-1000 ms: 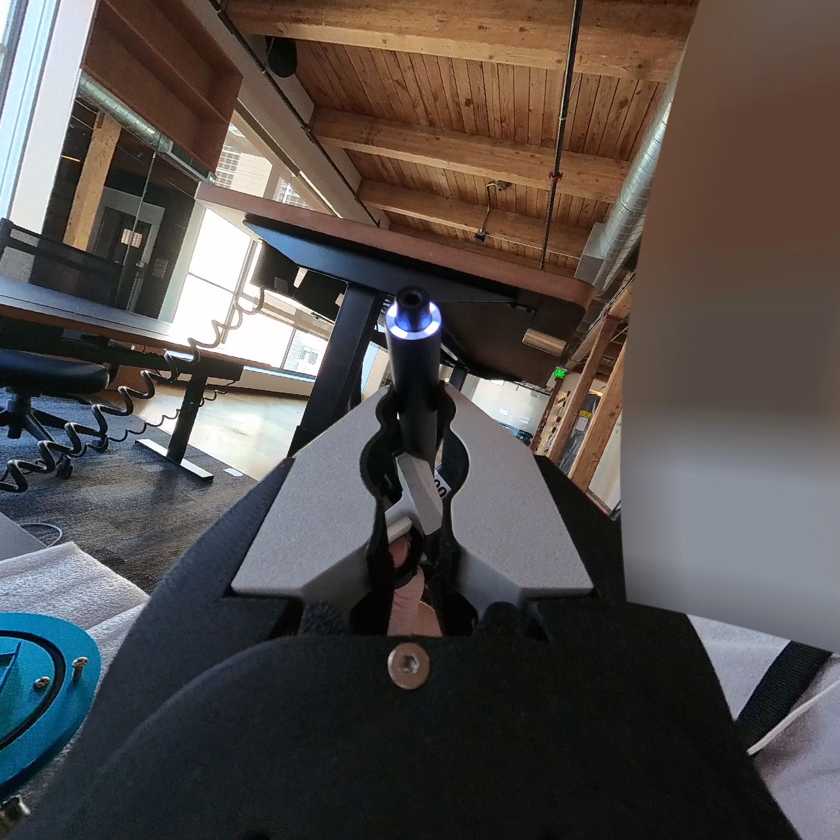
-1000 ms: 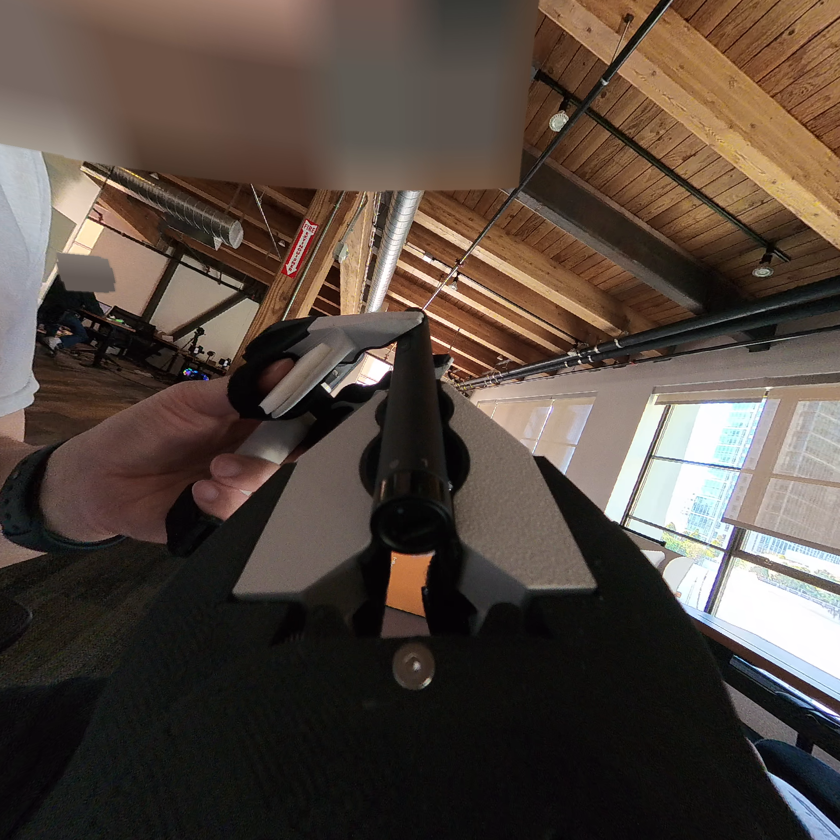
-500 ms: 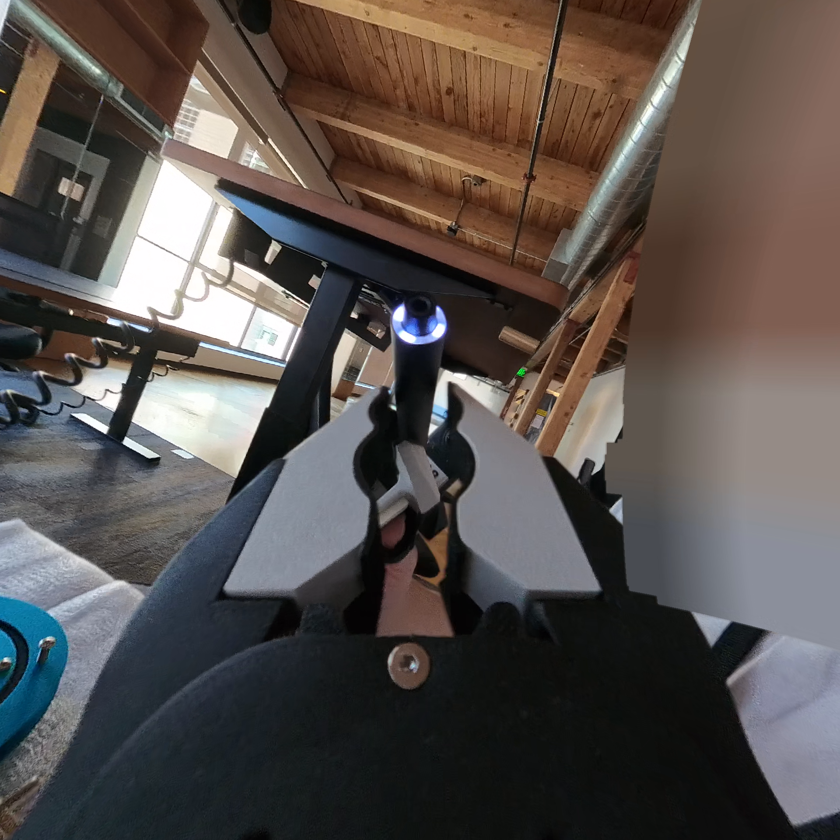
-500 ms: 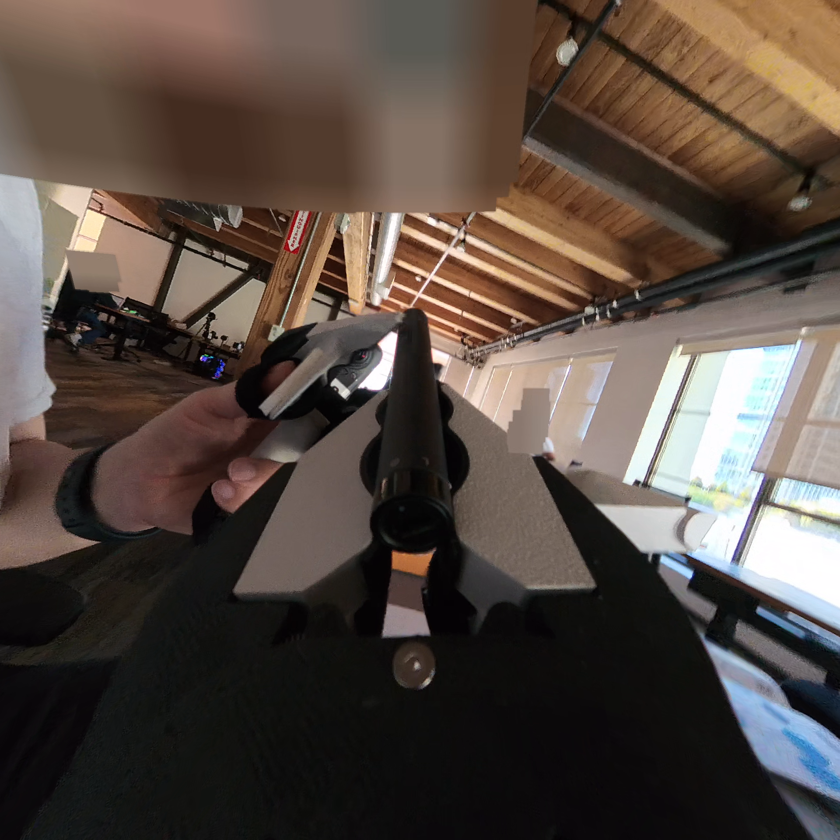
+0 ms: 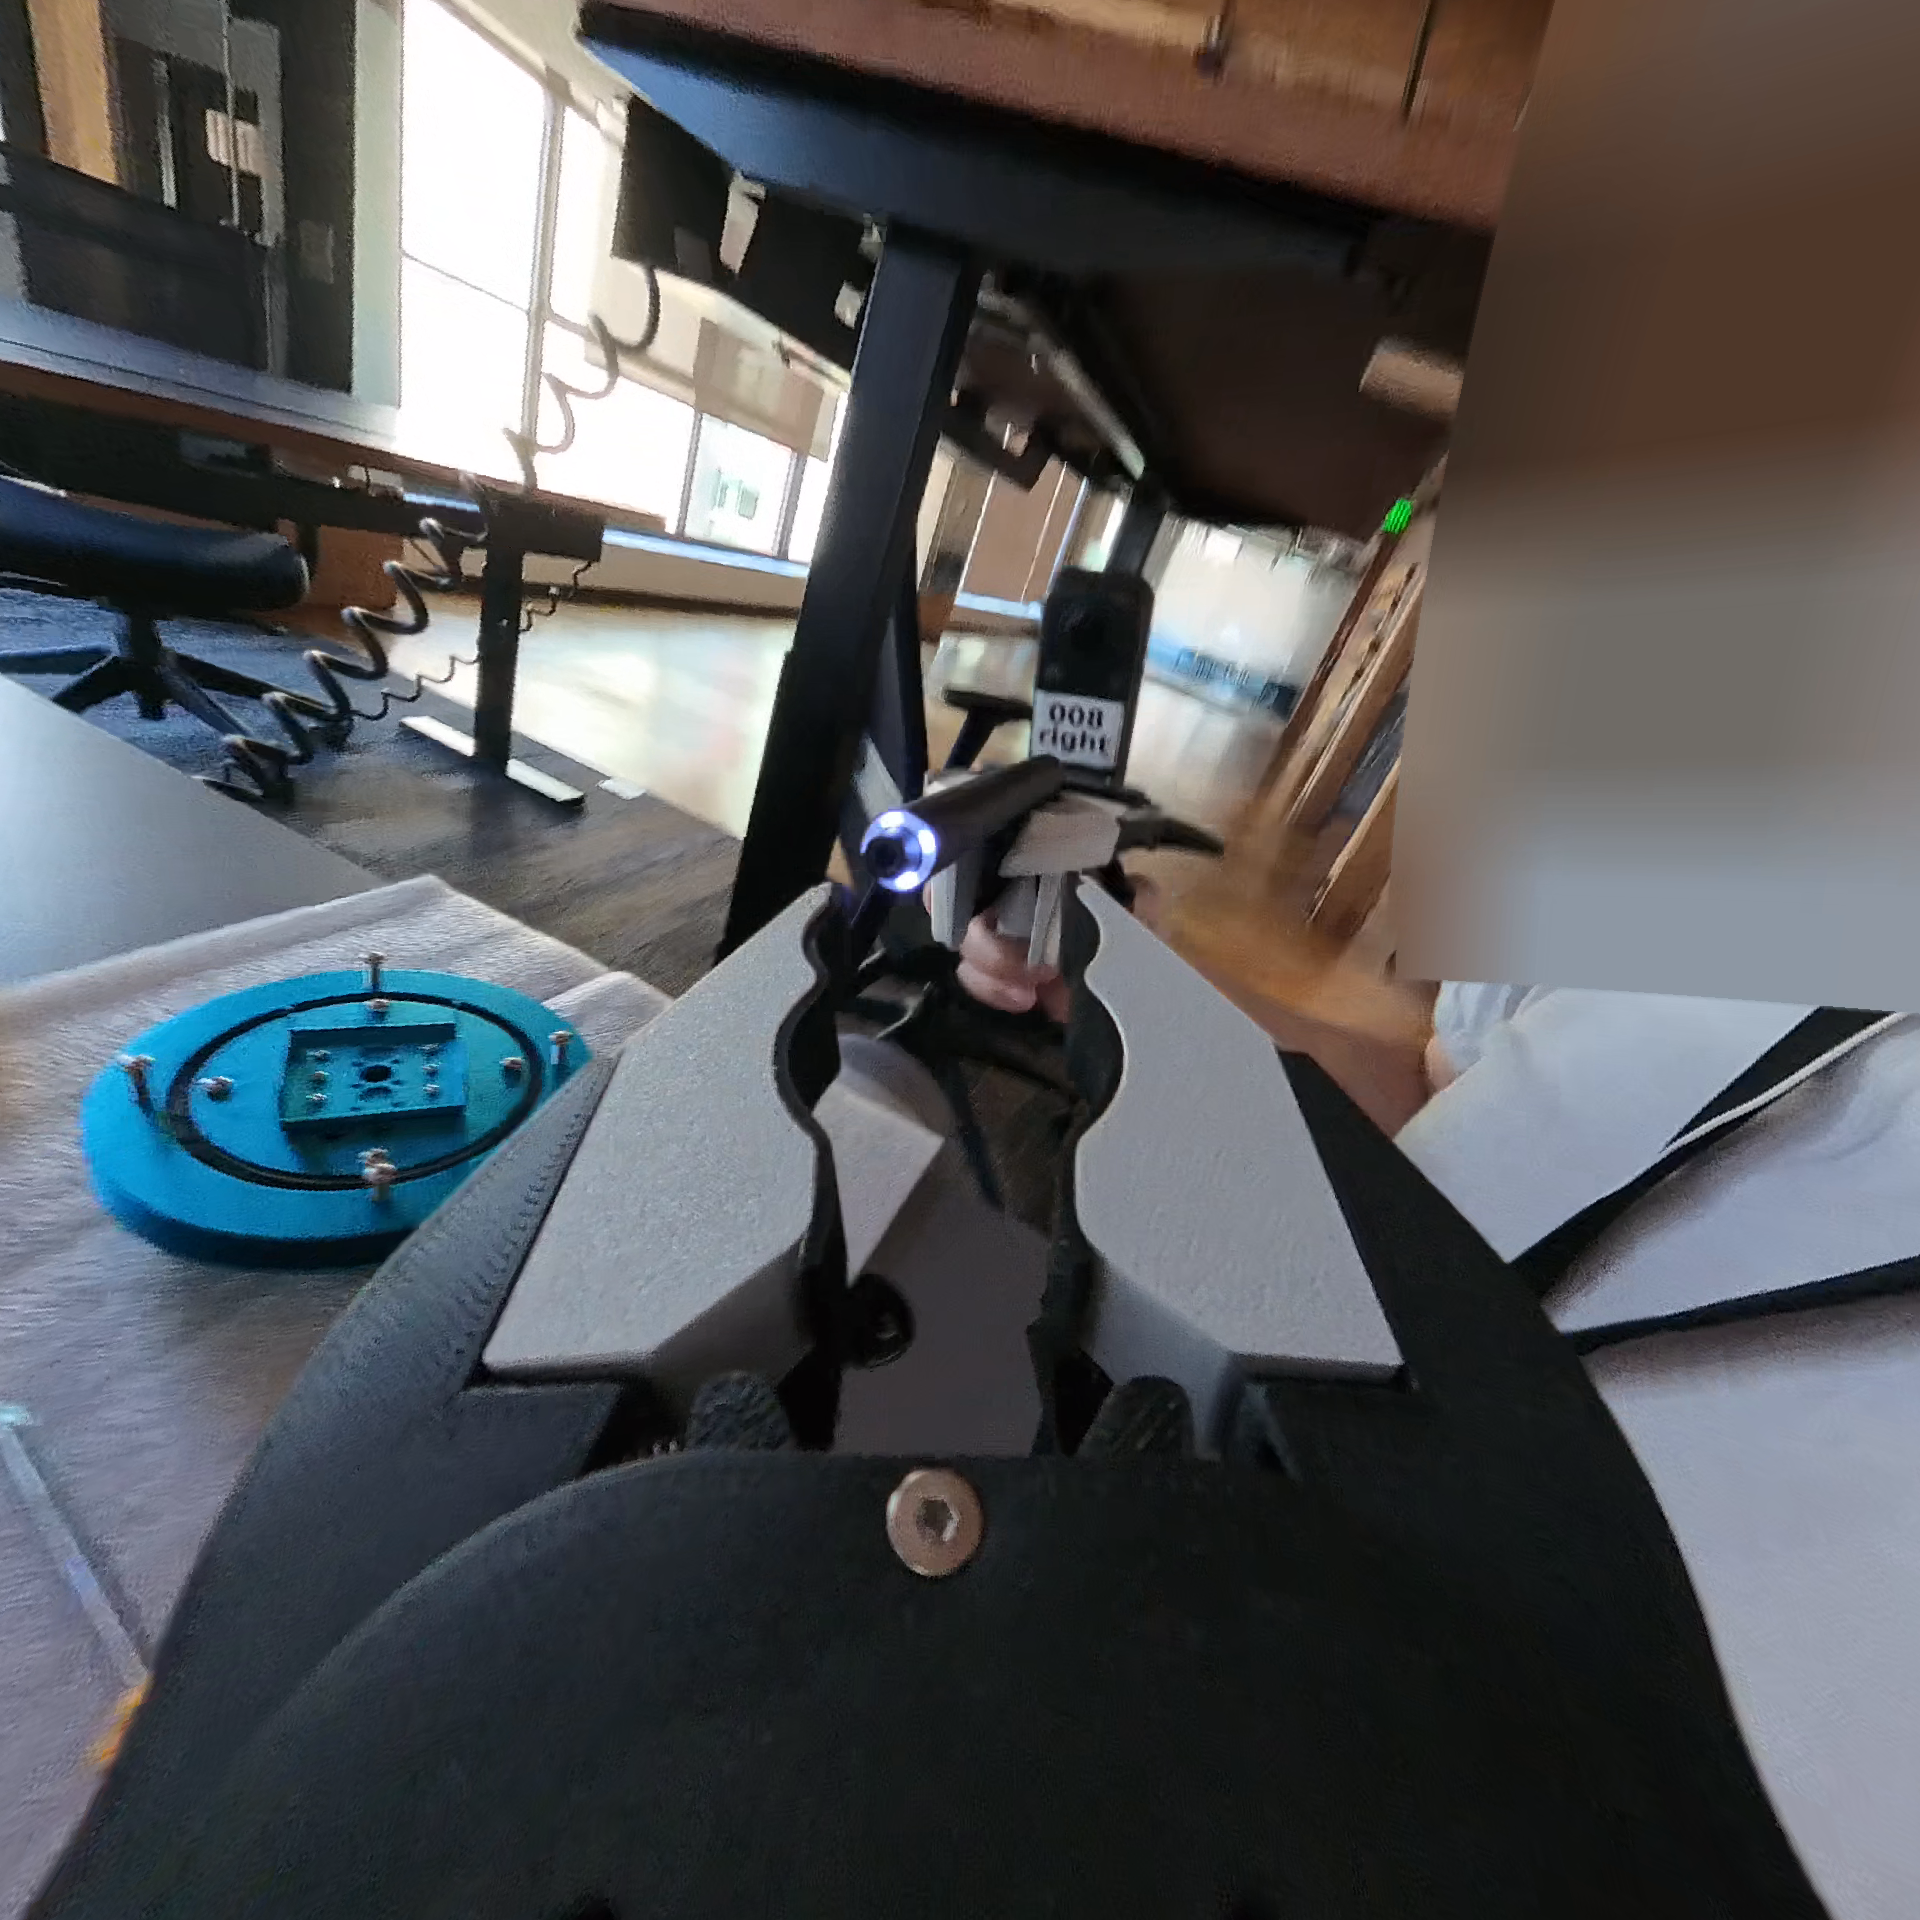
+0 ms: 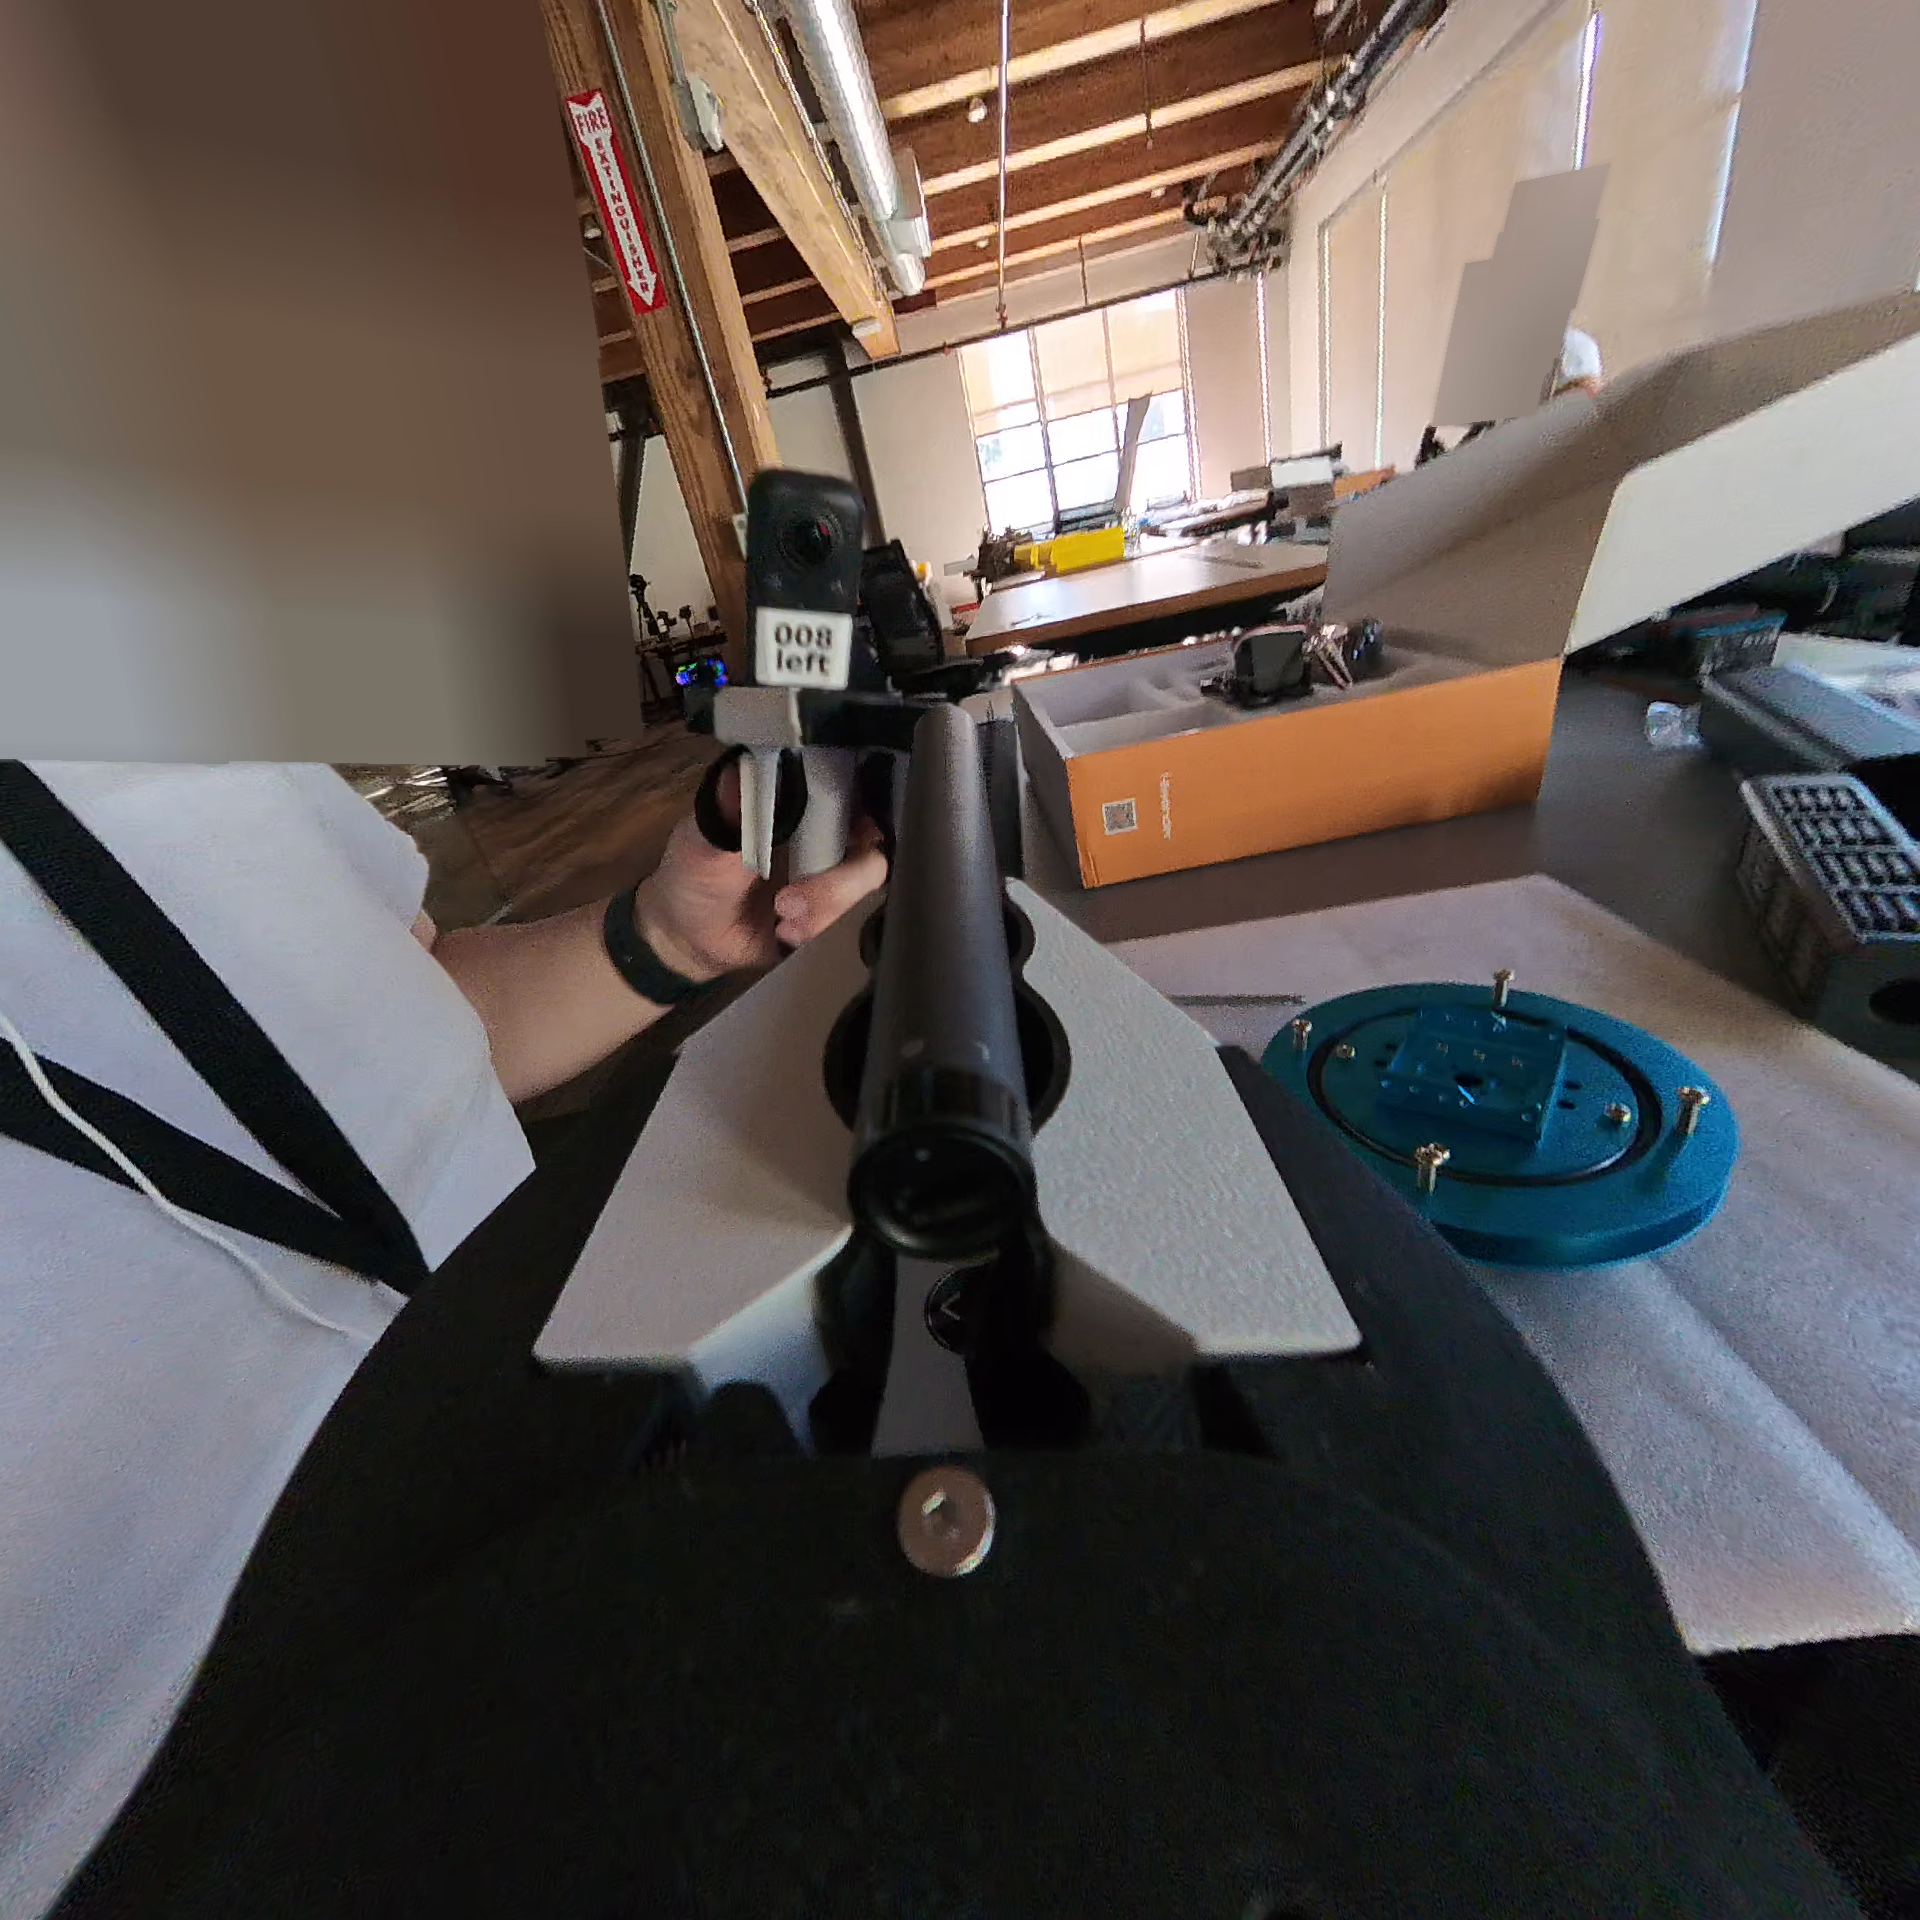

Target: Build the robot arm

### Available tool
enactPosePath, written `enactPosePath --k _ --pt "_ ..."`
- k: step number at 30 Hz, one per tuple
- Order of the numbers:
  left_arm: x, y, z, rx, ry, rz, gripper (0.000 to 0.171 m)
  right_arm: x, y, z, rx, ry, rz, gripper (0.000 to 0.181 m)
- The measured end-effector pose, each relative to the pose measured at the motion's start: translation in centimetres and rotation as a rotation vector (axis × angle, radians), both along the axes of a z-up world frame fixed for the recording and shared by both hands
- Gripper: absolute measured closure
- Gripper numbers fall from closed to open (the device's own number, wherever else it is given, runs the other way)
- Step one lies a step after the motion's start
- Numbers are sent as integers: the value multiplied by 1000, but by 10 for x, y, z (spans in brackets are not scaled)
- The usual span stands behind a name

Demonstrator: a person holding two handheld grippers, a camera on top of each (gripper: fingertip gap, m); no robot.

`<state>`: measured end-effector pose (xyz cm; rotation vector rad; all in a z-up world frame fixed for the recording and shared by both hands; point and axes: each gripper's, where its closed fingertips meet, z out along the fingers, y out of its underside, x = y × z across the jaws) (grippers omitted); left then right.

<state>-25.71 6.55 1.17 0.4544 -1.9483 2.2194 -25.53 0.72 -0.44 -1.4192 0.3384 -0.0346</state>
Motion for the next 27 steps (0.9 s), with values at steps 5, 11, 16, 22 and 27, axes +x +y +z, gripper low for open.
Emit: enactPosePath --k 5,11,16,22,27 --pt "15 -5 -4 276 -181 -6 134 13 5 -9 -106 -24 54 168" --pt "23 -19 -30 579 -288 -102 133 22 11 -6 -232 -145 89 170" --pt "29 -29 -51 647 -299 -109 154 28 14 -2 -208 -125 137 172" --pt "42 -35 -38 559 -272 -4 155 45 17 11 -67 11 157 181" --pt "62 -26 -35 463 -163 91 155 65 30 2 -64 62 115 158"
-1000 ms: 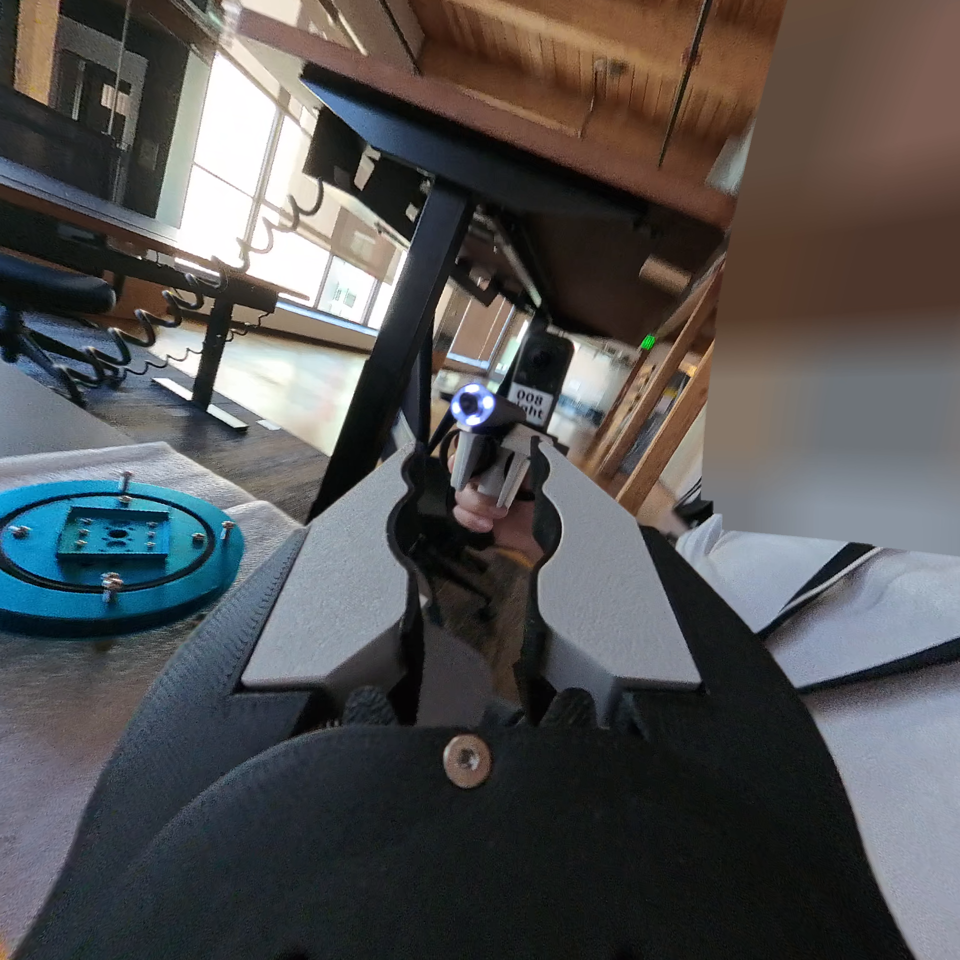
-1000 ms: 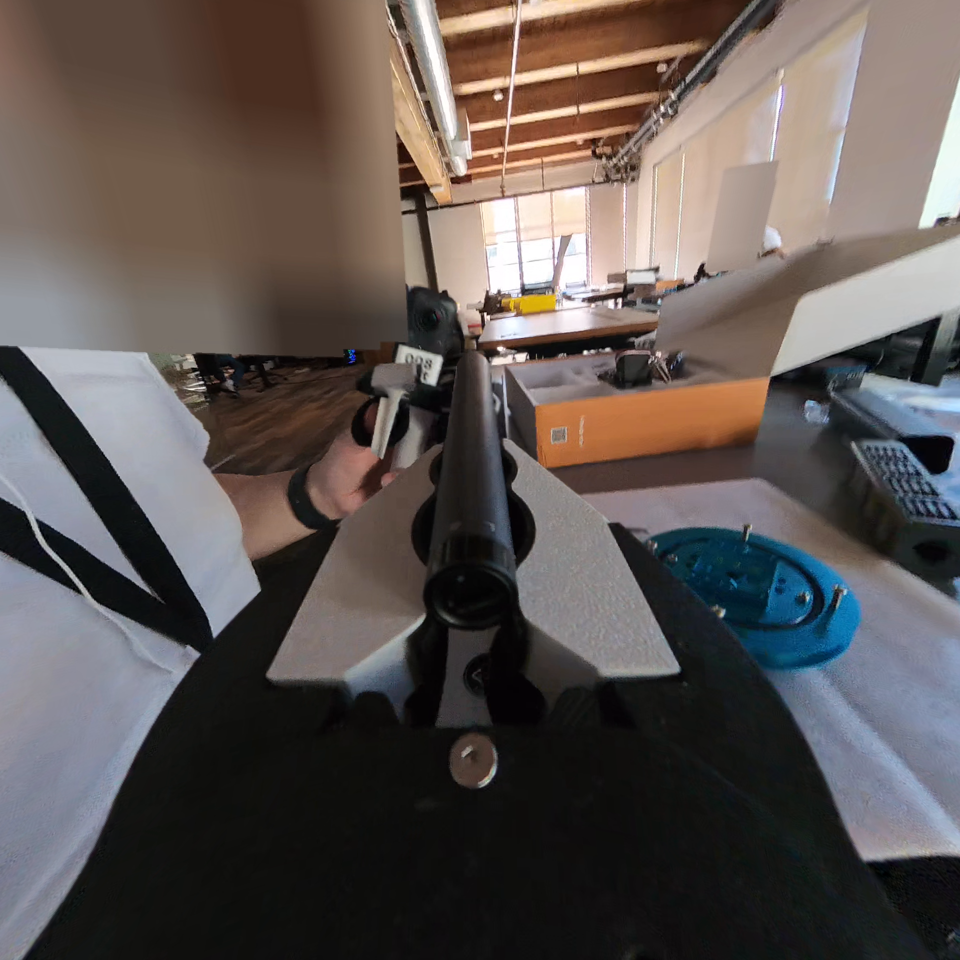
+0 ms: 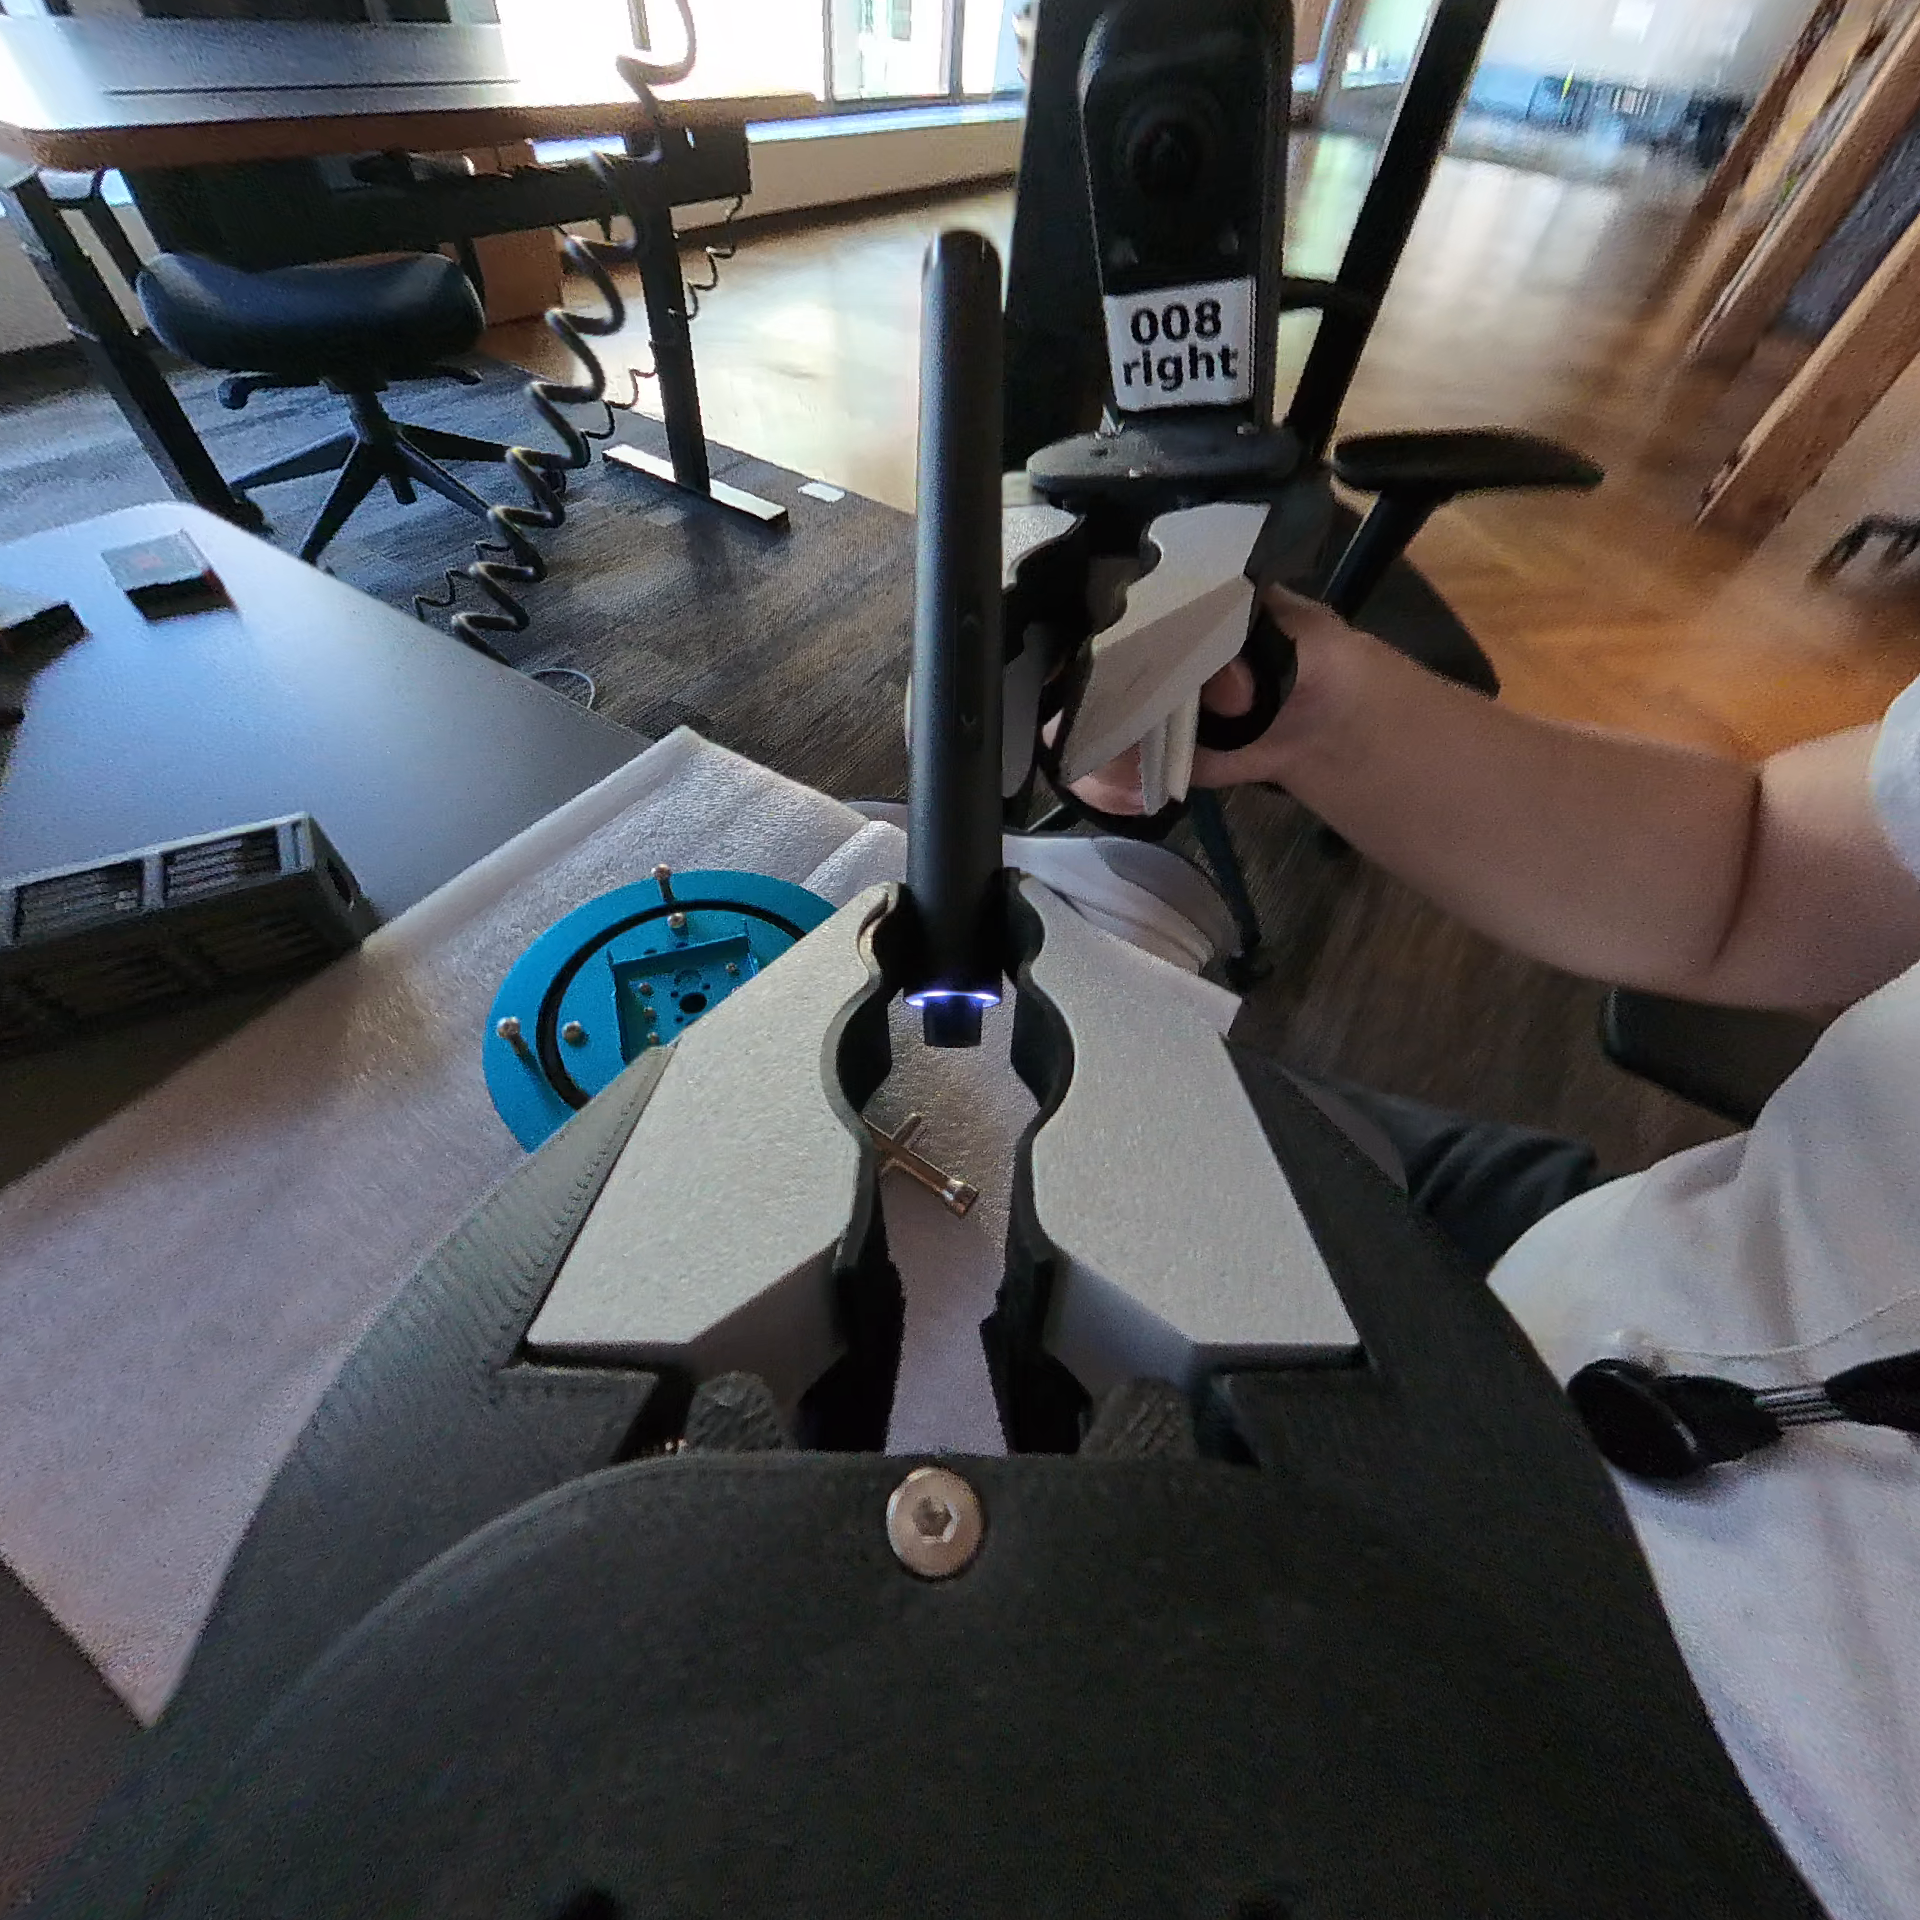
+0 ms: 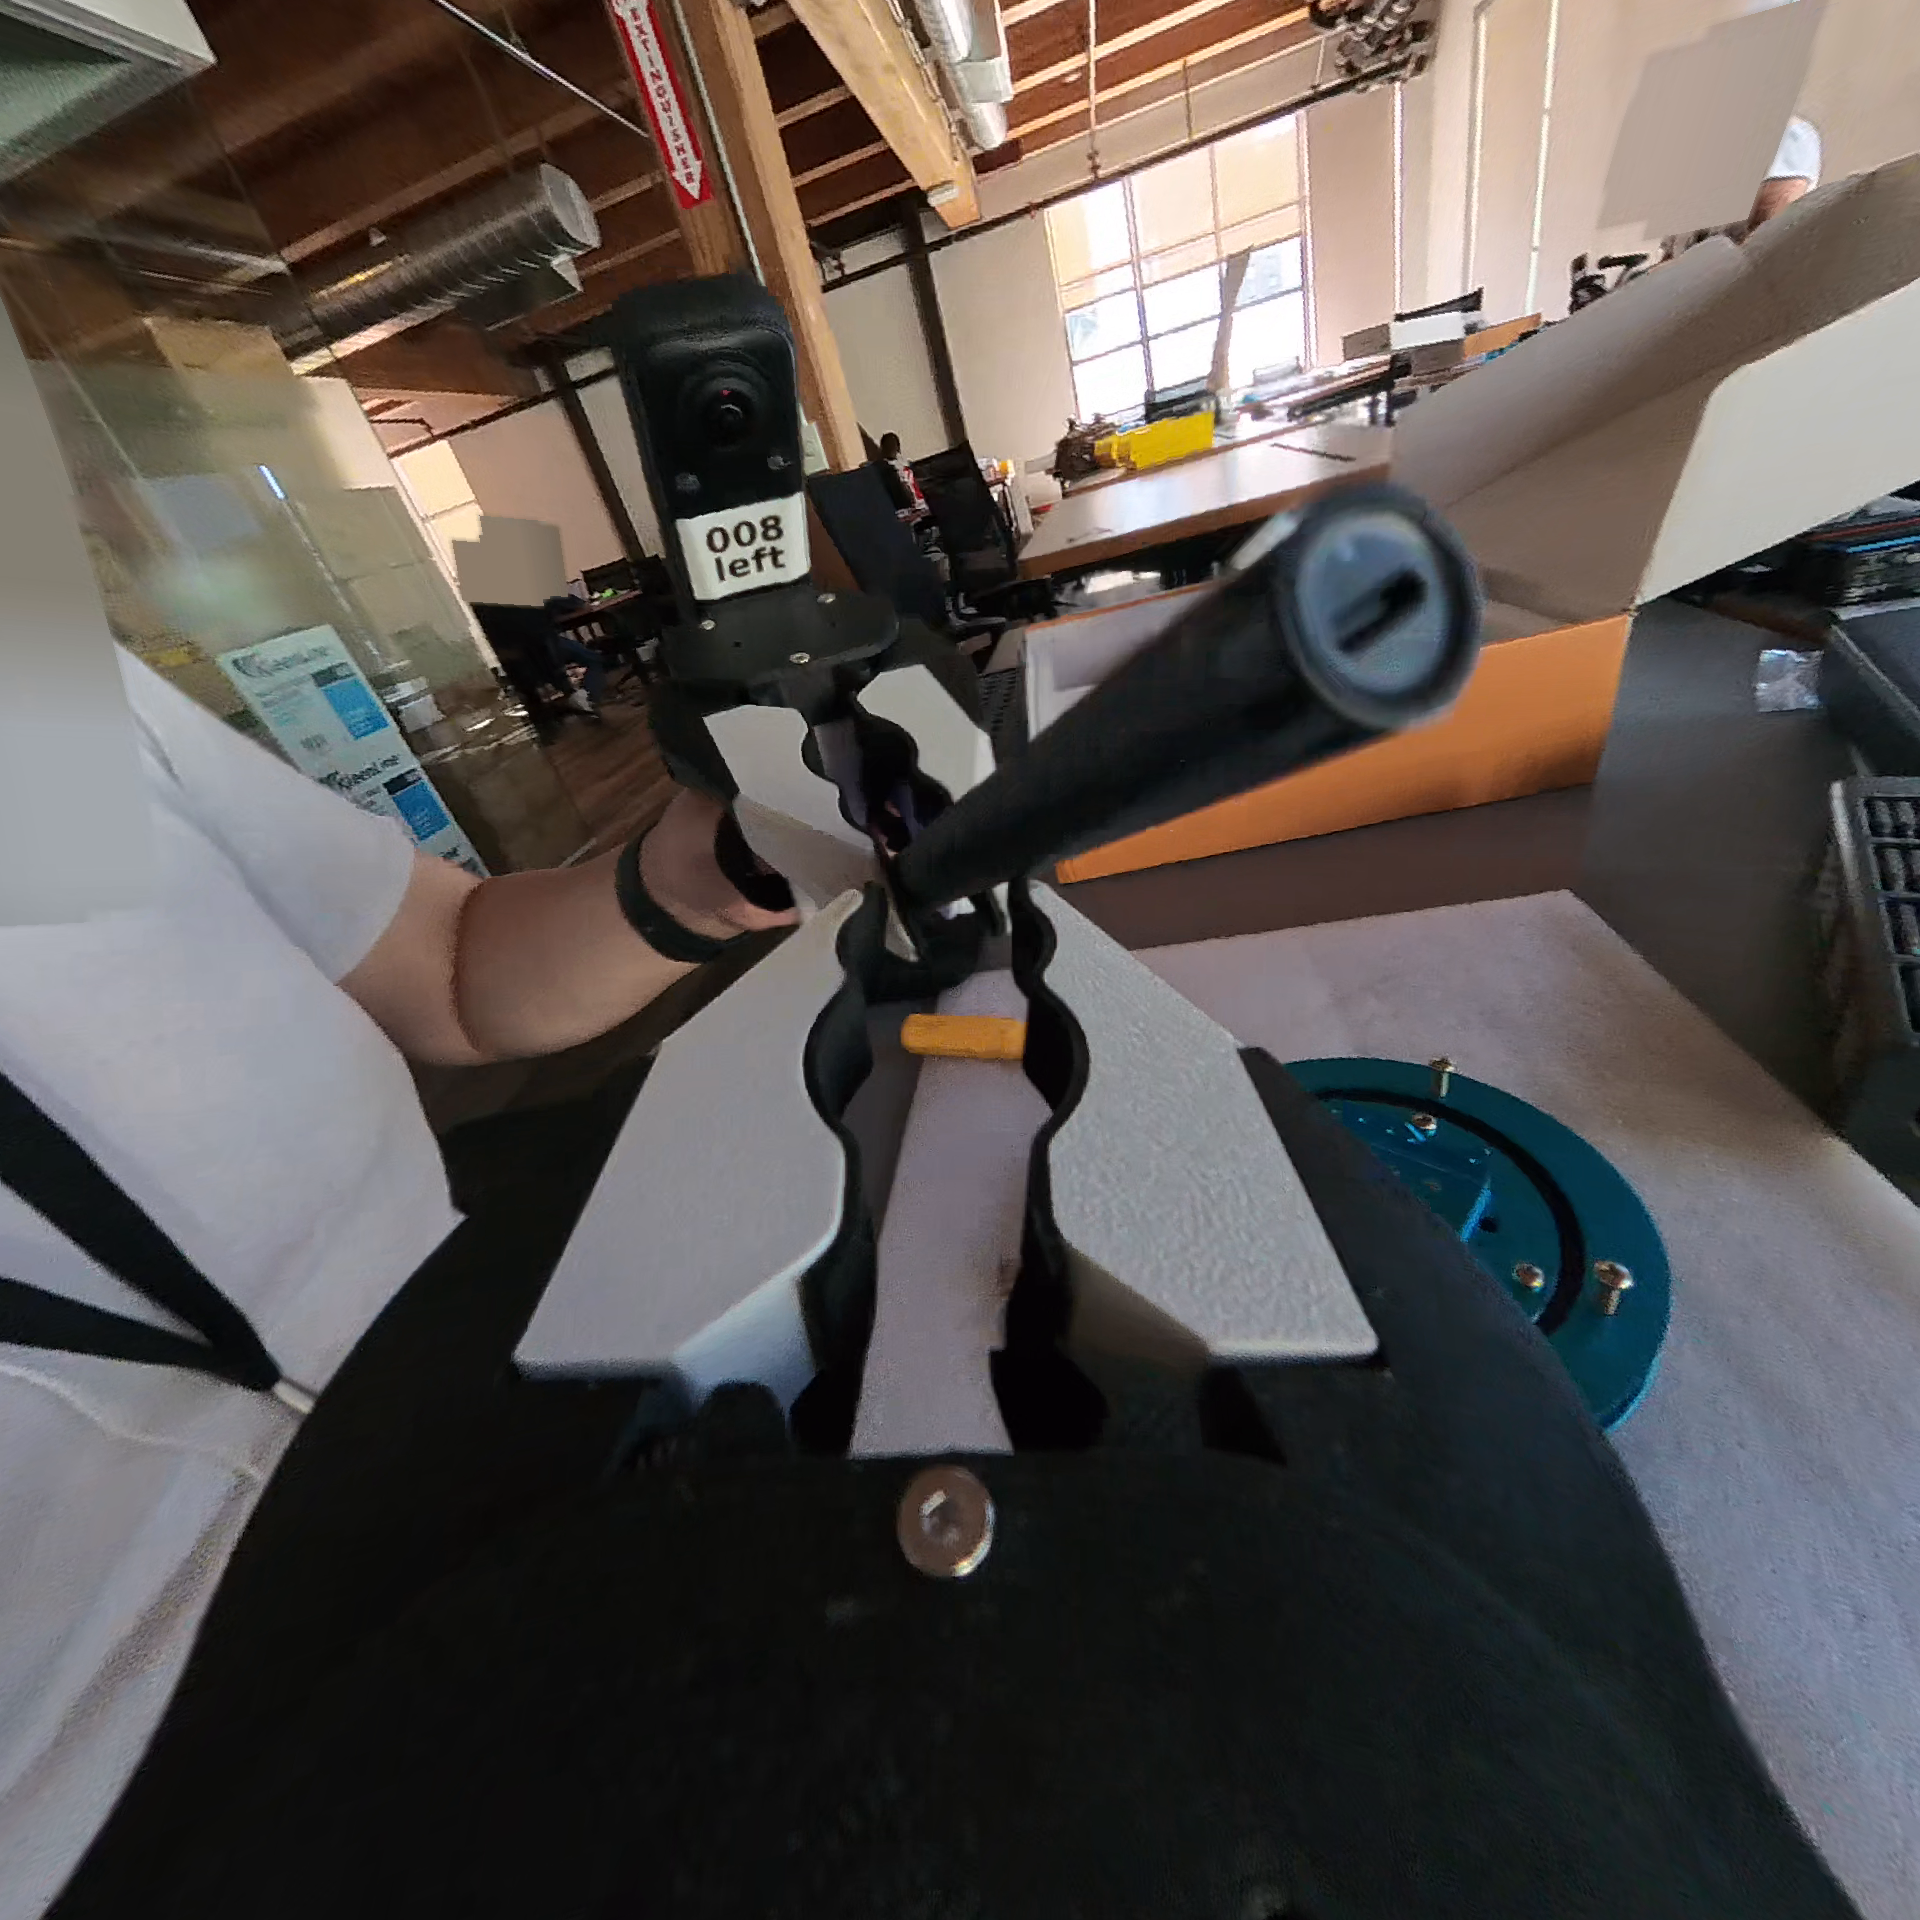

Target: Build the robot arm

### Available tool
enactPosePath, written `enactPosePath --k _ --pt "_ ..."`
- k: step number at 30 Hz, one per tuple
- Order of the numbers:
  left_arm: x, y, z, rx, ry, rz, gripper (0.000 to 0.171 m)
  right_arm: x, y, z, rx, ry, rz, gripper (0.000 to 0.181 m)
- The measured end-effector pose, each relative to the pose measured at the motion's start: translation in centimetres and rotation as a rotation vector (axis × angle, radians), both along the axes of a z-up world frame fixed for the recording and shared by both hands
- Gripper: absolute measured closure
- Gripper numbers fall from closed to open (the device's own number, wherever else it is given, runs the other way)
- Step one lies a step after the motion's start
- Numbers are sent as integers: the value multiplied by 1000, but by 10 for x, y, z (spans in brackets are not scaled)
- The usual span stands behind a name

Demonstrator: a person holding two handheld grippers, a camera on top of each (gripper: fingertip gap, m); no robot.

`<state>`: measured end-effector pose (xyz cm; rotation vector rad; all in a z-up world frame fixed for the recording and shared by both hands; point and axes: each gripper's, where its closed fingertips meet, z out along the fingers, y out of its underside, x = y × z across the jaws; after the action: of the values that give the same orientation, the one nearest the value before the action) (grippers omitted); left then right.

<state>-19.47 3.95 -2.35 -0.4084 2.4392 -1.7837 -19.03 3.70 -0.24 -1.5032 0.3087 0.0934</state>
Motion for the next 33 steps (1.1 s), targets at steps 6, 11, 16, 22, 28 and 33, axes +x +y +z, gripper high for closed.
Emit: enactPosePath --k 6,11,16,22,28,33 --pt "9 19 -20 47 45 31 156 21 19 -3 11 153 89 163" --pt "15 31 -27 179 14 -8 155 23 29 -12 7 247 204 165" --pt "21 29 -16 156 39 -48 156 29 22 -10 39 307 220 165" --pt "46 50 -16 107 111 76 144 54 -28 -14 82 208 -76 165" --pt "77 80 -30 181 175 233 149 67 -79 -16 190 238 -233 165" --pt "111 78 -33 418 107 157 153 73 -94 -21 226 264 -272 165"
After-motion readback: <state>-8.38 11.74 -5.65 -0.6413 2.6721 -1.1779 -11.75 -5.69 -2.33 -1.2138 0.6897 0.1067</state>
